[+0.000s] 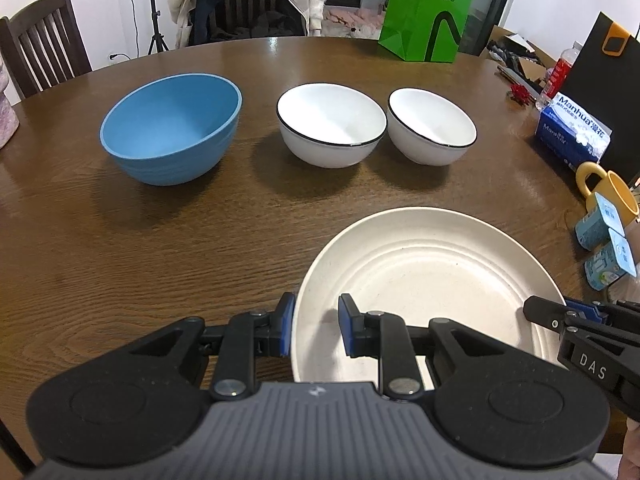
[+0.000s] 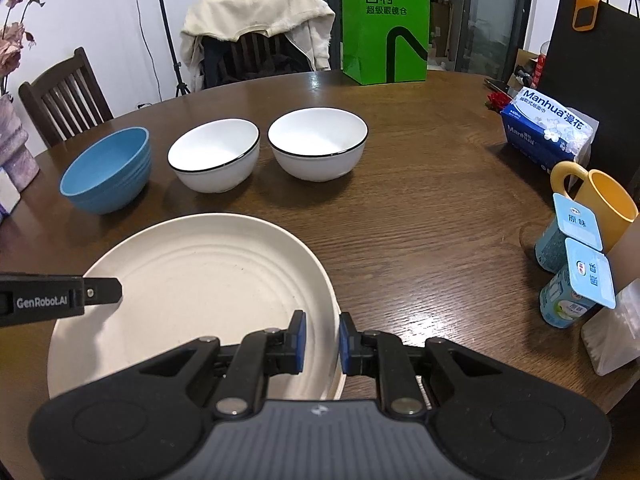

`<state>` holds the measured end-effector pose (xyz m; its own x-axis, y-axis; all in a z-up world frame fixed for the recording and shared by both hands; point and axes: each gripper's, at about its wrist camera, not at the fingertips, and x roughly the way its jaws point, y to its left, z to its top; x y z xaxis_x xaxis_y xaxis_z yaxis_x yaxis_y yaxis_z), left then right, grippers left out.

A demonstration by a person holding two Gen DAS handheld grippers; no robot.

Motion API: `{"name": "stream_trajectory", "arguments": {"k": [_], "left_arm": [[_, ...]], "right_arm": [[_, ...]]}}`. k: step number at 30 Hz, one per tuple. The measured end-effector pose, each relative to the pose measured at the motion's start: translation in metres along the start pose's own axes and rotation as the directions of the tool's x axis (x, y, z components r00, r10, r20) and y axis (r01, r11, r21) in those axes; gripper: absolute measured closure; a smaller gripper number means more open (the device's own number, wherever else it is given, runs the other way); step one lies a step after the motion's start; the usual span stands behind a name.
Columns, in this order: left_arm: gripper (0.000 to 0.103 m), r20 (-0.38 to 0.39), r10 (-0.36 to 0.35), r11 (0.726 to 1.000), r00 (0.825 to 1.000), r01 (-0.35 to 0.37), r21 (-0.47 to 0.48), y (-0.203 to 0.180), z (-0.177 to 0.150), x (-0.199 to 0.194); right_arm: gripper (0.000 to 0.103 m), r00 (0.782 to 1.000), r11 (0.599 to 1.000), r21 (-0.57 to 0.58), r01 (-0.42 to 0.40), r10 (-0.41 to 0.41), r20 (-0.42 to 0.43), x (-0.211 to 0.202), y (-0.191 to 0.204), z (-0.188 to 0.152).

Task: Organize plates and bowls
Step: 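Lower the held plate with both grippers onto the stacked cream plates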

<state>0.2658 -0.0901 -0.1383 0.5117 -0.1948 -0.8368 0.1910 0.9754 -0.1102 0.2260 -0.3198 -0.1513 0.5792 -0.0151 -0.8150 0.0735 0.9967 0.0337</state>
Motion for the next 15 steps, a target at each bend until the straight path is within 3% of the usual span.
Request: {"name": "stream_trajectory", "arguments": {"k": [15], "left_arm": [[0.08,0.003,0.032,0.998,0.999,-0.032,0.054,-0.007,-0.007,0.016]], "right_arm": [[0.086,0.998,0.995,-0.085,0.055,-0.053,0.023,0.008,0.013,-0.008]]}}
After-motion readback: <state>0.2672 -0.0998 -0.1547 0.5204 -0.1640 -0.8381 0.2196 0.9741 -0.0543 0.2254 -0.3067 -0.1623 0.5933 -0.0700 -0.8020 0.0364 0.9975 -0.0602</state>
